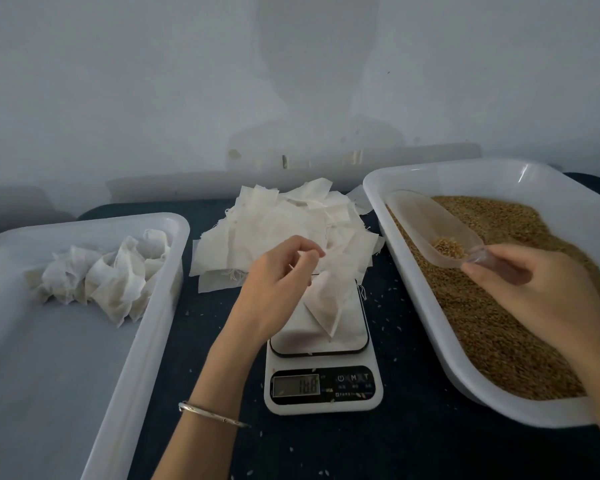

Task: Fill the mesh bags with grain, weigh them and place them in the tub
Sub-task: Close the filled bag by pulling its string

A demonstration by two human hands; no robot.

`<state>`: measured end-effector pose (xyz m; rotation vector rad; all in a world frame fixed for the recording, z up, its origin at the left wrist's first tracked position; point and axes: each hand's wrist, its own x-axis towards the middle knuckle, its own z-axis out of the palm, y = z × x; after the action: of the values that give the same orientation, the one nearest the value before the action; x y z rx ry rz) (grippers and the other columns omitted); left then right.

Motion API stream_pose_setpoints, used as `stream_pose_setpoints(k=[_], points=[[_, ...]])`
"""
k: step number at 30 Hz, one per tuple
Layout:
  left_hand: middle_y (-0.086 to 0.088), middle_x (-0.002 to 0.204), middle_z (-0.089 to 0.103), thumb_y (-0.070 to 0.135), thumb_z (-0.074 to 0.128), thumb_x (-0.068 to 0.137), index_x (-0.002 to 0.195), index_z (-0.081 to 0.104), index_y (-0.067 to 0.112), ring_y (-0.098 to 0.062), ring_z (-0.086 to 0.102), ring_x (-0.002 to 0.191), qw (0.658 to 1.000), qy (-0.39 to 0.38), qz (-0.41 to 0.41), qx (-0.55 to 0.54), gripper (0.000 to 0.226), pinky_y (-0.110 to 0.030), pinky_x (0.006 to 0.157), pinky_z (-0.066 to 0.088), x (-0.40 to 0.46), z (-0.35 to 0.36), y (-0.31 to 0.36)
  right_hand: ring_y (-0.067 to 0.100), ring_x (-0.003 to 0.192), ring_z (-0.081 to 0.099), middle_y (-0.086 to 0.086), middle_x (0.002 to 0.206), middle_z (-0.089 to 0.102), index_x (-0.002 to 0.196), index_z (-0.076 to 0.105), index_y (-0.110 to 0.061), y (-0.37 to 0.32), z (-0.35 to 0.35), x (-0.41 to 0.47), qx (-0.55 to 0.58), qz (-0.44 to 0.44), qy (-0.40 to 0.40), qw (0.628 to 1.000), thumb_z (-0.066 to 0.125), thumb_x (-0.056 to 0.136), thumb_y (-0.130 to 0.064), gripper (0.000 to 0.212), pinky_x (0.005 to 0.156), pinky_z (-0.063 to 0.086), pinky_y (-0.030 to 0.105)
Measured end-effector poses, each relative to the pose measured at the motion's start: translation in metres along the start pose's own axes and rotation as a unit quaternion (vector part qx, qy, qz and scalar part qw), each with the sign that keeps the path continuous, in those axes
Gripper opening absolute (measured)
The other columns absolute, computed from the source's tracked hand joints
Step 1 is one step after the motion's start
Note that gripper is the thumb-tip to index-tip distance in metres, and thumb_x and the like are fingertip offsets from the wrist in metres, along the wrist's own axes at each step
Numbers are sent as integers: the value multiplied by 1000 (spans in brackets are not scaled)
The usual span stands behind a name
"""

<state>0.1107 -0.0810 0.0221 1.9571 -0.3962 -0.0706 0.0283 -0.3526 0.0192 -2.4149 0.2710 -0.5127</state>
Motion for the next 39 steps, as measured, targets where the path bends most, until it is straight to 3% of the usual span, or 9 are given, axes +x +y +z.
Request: stream_pose_setpoints(k=[3,8,18,32,37,39], points=[[3,65,53,31,40,89,94,64,25,-5,44,57,999,17,18,-40,25,-24,58,37,0,1,1,-12,78,49,-29,80,57,89,63,-37,3,1,1,-31,2,10,999,67,82,-39,8,60,31,14],[2,63,52,13,37,96,89,63,19,-9,42,56,978,147,49,-137,28,-21,52,37,-5,-9,-2,-8,78,53,-23,81,64,90,70,-31,7,4,1,-44,0,17,999,66,79,-42,16,60,34,15],[5,63,53,16,40,94,73,59,23,-10,44,58,908,338,38,-243,29,-20,57,41,-31,-34,-16,-6,77,55,-21,78,65,90,70,-31,14,7,2,-69,4,21,997,65,78,-46,20,60,37,18],[7,62,53,12,39,94,69,57,22,-12,43,58,883,391,48,-254,32,-20,57,40,-33,-46,-15,-4,73,54,-30,76,59,90,69,-30,21,11,5,-85,15,24,996,63,76,-53,27,66,47,30],[9,62,54,9,40,95,68,58,22,-9,46,60,883,393,48,-252,35,-19,57,41,-35,-46,-19,-11,67,45,-34,70,49,75,57,-38,17,10,2,-94,-9,34,995,66,78,-48,14,57,30,15],[10,62,54,10,40,95,68,57,22,-9,46,60,883,394,46,-251,34,-19,56,41,-36,-46,-20,-8,69,48,-31,71,53,74,60,-34,19,11,2,-87,-9,27,996,65,77,-50,17,58,32,16]])
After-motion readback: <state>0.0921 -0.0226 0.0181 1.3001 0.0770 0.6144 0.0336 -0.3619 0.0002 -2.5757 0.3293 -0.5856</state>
